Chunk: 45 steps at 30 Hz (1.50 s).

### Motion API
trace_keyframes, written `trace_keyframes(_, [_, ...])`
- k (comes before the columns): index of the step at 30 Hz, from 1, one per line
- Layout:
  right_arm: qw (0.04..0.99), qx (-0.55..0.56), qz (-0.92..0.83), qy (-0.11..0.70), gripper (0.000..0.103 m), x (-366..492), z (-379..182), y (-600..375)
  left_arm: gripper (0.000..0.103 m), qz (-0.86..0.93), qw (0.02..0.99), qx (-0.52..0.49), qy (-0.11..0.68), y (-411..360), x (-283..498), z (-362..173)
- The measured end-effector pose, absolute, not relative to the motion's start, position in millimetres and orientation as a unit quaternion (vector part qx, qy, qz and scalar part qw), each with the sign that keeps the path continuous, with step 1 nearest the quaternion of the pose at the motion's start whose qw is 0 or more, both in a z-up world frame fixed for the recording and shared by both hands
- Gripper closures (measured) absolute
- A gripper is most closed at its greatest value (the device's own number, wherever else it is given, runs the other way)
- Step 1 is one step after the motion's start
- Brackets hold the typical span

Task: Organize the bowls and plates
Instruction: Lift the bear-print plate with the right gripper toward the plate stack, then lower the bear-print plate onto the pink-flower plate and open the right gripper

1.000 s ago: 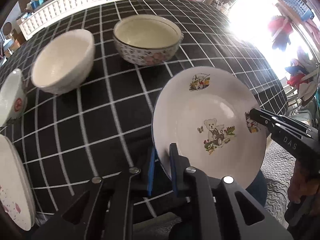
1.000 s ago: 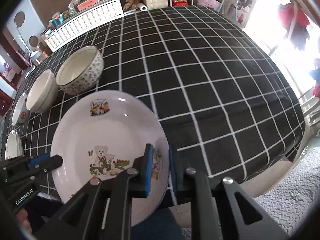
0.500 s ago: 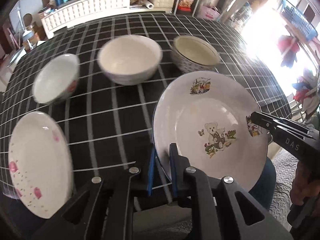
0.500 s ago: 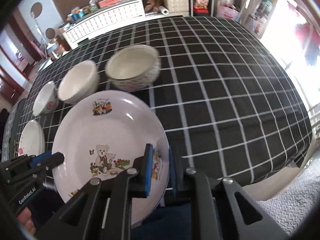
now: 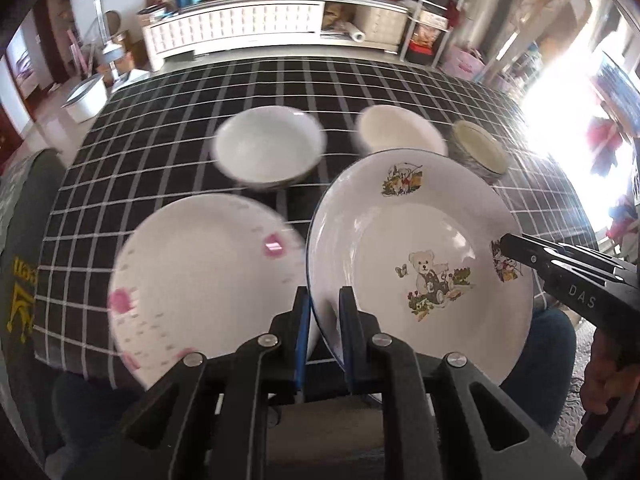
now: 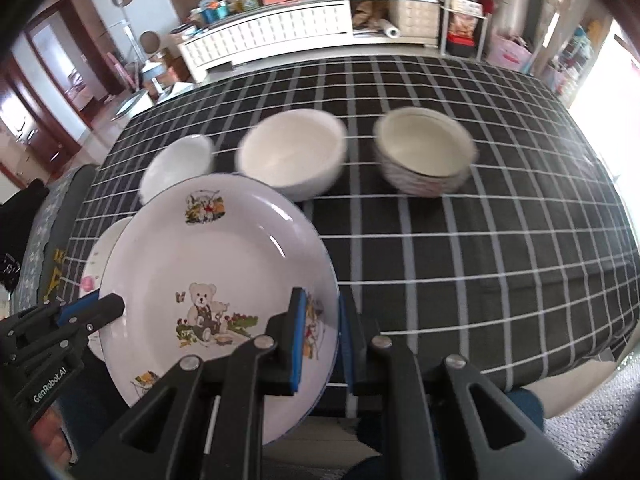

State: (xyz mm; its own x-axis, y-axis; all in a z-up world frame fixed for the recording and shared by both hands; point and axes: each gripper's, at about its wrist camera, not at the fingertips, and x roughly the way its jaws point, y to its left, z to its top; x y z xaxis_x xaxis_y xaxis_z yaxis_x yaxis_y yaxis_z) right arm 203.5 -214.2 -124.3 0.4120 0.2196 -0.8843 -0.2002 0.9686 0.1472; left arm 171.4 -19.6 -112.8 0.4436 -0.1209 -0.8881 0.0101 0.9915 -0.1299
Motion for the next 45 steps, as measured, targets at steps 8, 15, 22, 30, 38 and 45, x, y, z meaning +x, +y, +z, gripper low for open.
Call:
trace_keyframes(8, [0.829, -0.021, 0.160, 0.535, 0.083, 196.2, -128.4, -143.5, 0.091, 0.005, 0.853, -0.078, 0.516, 48.9, 142.9, -110.7])
trace_keyframes(15, [0.818, -0.021, 0.189, 0.543, 0.083, 192.4, -134.8, -98.1, 0.091, 0.033, 0.850, -0.096, 0.518, 97.5, 120.3, -116.9])
trace_keyframes(22, [0.809, -0.034, 0.198, 0.553, 0.083, 188.5, -148.3, -61.4, 0.091, 0.051, 0.846, -0.102, 0.520, 128.6, 108.6, -123.0])
trace_keyframes(30, [0.800, -0.029, 0.189, 0.569, 0.083, 195.9, -161.2, -49.6, 0.091, 0.055, 0.842, -0.108, 0.525, 139.2, 115.5, -139.5])
trace_keyframes(38, [0.797, -0.033, 0.172, 0.578, 0.083, 204.2, -169.6, -50.6, 0.091, 0.040, 0.838, -0.102, 0.535, 135.5, 130.1, -149.8])
trace_keyframes(45, [0.793, -0.029, 0.170, 0.584, 0.083, 213.7, -175.6, -50.8, 0.091, 0.042, 0.831, -0.095, 0.546, 135.8, 147.5, -159.6])
